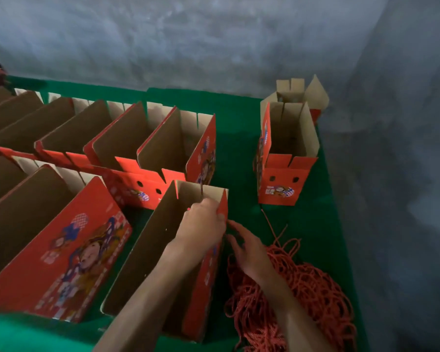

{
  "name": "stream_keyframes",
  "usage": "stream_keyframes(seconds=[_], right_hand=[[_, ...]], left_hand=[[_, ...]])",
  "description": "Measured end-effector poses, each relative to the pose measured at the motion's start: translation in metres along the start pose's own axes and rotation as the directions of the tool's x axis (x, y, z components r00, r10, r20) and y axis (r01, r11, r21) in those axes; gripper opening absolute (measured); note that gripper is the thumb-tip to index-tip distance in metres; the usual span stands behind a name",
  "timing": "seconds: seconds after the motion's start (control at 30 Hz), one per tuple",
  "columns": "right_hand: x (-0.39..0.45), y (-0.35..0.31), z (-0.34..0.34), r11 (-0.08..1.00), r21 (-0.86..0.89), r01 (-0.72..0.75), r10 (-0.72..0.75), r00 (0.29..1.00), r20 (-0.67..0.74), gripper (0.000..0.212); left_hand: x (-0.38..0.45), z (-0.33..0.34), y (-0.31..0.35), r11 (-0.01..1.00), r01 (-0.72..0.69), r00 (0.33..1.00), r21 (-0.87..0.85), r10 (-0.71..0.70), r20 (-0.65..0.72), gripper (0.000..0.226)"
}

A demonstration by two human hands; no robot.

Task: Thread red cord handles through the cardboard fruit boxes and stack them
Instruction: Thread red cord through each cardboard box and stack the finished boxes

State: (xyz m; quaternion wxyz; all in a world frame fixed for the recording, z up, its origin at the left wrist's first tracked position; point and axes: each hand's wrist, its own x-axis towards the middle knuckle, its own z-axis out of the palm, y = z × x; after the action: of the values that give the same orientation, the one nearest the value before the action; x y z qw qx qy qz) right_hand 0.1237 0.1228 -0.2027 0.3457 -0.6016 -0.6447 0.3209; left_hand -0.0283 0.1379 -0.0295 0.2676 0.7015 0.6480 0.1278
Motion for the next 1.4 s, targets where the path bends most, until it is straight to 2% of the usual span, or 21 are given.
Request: stream_keyframes(seconds=[0.13, 0.23, 0.3, 0.37, 0.47, 0.6, 0.67, 0.73, 0.83, 0.87, 0.93, 1.0, 1.03, 1.1, 1.13, 1.2, 1.3, 1.4], right_hand=[[-0.014, 0.03, -0.011, 0.979, -0.144, -0.144, 0.149, 0.989, 0.02, 0.035], [-0.028, 0.051, -0.012, 0.951, -0.236, -0.198, 0.239, 0.958, 0.158, 0.021], [-0.038, 0.06, -0.006, 0.929, -0.318, -0.191, 0.265, 0.941, 0.208, 0.02], [-0.042, 0.065, 0.0, 0.892, -0.422, -0.159, 0.256, 0.95, 0.182, 0.022], [-0.042, 0.062, 0.006, 0.873, -0.467, -0.141, 0.232, 0.962, 0.144, 0.019], [-0.039, 0.045, -0.002, 0.956, -0.232, -0.182, 0.191, 0.981, 0.019, 0.034], [-0.04, 0.028, -0.016, 0.975, 0.082, -0.209, 0.213, 0.976, -0.046, 0.025], [-0.042, 0.007, -0.033, 0.913, 0.363, -0.186, 0.23, 0.97, -0.081, 0.016], [-0.043, -0.011, -0.055, 0.778, 0.612, -0.139, 0.301, 0.938, -0.17, 0.015], [-0.045, -0.013, -0.06, 0.723, 0.68, -0.117, 0.332, 0.923, -0.195, 0.014], [-0.052, -0.009, -0.065, 0.692, 0.713, -0.116, 0.372, 0.903, -0.214, 0.014], [-0.06, 0.0, -0.067, 0.732, 0.638, -0.237, 0.446, 0.876, -0.186, 0.016], [-0.063, 0.006, -0.067, 0.758, 0.554, -0.344, 0.503, 0.849, -0.161, 0.024], [-0.068, 0.019, -0.07, 0.8, 0.242, -0.549, 0.586, 0.802, -0.115, 0.031], [-0.071, 0.025, -0.071, 0.798, 0.047, -0.601, 0.603, 0.794, -0.081, 0.036], [-0.077, 0.032, -0.075, 0.731, -0.258, -0.632, 0.651, 0.759, -0.015, 0.048], [-0.08, 0.03, -0.075, 0.607, -0.462, -0.647, 0.691, 0.716, -0.095, 0.059], [-0.074, 0.025, -0.069, 0.565, -0.591, -0.576, 0.576, 0.788, -0.218, 0.053]], left_hand=[[0.008, 0.012, 0.013, 0.993, 0.032, 0.998, -0.115, -0.024, 0.063, 0.023], [0.011, 0.016, 0.01, 0.978, 0.072, 0.984, -0.195, -0.037, 0.177, 0.019], [0.012, 0.016, 0.006, 0.956, 0.106, 0.96, -0.275, -0.026, 0.278, 0.015], [0.012, 0.014, 0.003, 0.938, 0.128, 0.942, -0.323, -0.012, 0.336, 0.024], [0.016, 0.009, 0.0, 0.958, 0.116, 0.923, -0.263, -0.006, 0.384, 0.018], [0.012, 0.004, -0.005, 0.995, 0.054, 0.902, -0.082, -0.013, 0.431, 0.018], [0.009, 0.005, -0.008, 0.996, 0.065, 0.896, -0.057, -0.033, 0.443, 0.018], [0.009, 0.005, -0.01, 0.994, 0.085, 0.899, -0.068, -0.047, 0.435, 0.016], [0.01, 0.005, -0.013, 0.986, 0.118, 0.918, -0.117, -0.064, 0.39, 0.014], [0.009, 0.005, -0.013, 0.983, 0.124, 0.924, -0.134, -0.065, 0.378, 0.019], [0.006, 0.005, -0.016, 0.979, 0.135, 0.922, -0.153, -0.067, 0.381, 0.024], [0.005, 0.007, -0.019, 0.974, 0.144, 0.921, -0.175, -0.067, 0.384, 0.029], [0.005, 0.008, -0.02, 0.971, 0.148, 0.925, -0.186, -0.069, 0.373, 0.029], [0.004, 0.01, -0.022, 0.968, 0.152, 0.933, -0.199, -0.074, 0.352, 0.027], [0.004, 0.011, -0.022, 0.966, 0.16, 0.932, -0.205, -0.079, 0.355, 0.027], [0.005, 0.013, -0.024, 0.958, 0.19, 0.919, -0.214, -0.098, 0.381, 0.028], [0.006, 0.016, -0.024, 0.937, 0.267, 0.893, -0.224, -0.153, 0.424, 0.025], [0.005, 0.015, -0.021, 0.927, 0.312, 0.872, -0.206, -0.194, 0.449, 0.017]])
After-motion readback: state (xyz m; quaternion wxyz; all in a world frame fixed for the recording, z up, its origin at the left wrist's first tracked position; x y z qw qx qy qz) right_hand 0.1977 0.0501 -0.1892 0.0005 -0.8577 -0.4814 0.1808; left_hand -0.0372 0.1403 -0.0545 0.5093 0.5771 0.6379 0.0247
